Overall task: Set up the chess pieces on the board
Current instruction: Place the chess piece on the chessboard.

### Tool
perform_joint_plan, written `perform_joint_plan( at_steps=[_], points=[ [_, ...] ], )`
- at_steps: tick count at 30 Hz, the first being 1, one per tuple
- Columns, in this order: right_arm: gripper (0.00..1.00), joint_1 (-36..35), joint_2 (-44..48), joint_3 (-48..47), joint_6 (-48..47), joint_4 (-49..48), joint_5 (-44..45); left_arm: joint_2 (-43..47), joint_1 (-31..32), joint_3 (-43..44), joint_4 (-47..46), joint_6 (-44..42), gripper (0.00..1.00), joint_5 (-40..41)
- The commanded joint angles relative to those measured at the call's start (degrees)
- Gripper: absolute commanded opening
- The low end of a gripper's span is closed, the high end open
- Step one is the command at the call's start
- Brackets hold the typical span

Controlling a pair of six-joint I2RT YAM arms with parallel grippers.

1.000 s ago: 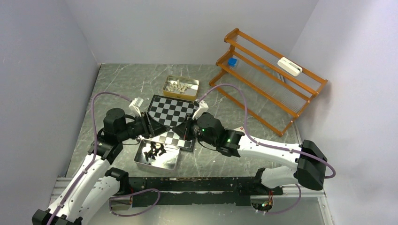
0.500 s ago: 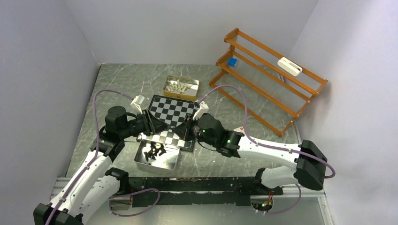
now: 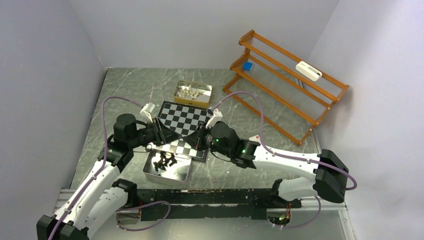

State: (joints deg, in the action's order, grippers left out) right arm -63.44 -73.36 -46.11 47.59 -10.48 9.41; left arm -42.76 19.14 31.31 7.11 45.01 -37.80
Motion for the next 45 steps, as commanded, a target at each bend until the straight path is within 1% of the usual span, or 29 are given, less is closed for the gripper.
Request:
perform_joint_plan(
  at_steps=[1, 4, 12, 19, 21, 22, 24, 26, 29, 30, 32, 33, 34, 41, 45],
  points=[
    [0.07, 0.33, 0.68, 0.76, 0.83, -2.14, 0.66, 0.04, 0.29, -0.66, -1.28, 0.30, 0.28, -1.92],
    [0.07, 0.33, 0.55, 0.85, 0.83, -2.24, 0.53, -0.02, 0.29, -0.29, -0.28, -0.31, 0.28, -1.58],
    [0.07, 0.27, -0.07, 0.72, 0.90, -2.32, 0.34, -0.34, 0.29, -0.57, -0.60, 0.13, 0.23, -2.41],
    [0.08, 0.33, -0.74, 0.55, 0.70, -2.13, -0.42, -1.08, 0.29, -0.02, 0.15, -0.63, 0.13, -2.21],
    [0.10, 0.33, -0.61, 0.71, 0.75, -2.20, -0.52, -1.20, 0.29, 0.06, 0.23, -0.59, 0.12, -1.93],
    [0.13, 0.28, -0.52, 0.77, 0.70, -2.07, -0.49, -1.31, 0.29, 0.25, 0.43, -0.84, 0.12, -1.74],
    [0.22, 0.26, -0.11, 0.90, 0.59, -0.93, -0.13, -1.84, 0.29, 1.10, 1.73, -2.14, 0.12, -0.74],
    [0.36, 0.32, 0.97, 1.28, 0.32, 0.84, 0.47, -2.87, 0.29, 3.24, 3.99, -4.26, 0.12, 0.78],
    [0.53, 0.27, 3.76, 3.04, 0.12, 3.55, 1.98, -5.13, 0.29, 7.18, 7.39, -7.89, 0.11, 3.75],
    [0.61, 0.27, 4.91, 3.90, 0.24, 4.19, 2.53, -6.30, 0.29, 8.62, 8.43, -9.48, 0.11, 4.98],
    [0.80, 0.28, 7.55, 5.51, 0.41, 5.87, 3.83, -8.45, 0.33, 11.67, 10.04, -11.75, 0.11, 7.98],
    [0.92, 0.28, 9.00, 6.34, 0.47, 6.65, 4.55, -9.74, 0.37, 13.32, 10.72, -12.63, 0.10, 9.21],
    [0.99, 0.31, 10.32, 7.02, 0.42, 7.51, 5.19, -11.04, 0.44, 14.87, 11.21, -13.49, 0.10, 10.49],
    [1.00, 0.32, 19.43, 10.21, -0.66, 14.52, 9.02, -23.12, 3.53, 26.85, 14.88, -19.41, 0.09, 22.23],
    [1.00, 0.31, 25.61, 10.43, -3.17, 17.85, 10.76, -31.84, 8.07, 34.89, 16.10, -21.67, 0.08, 30.17]
  ],
)
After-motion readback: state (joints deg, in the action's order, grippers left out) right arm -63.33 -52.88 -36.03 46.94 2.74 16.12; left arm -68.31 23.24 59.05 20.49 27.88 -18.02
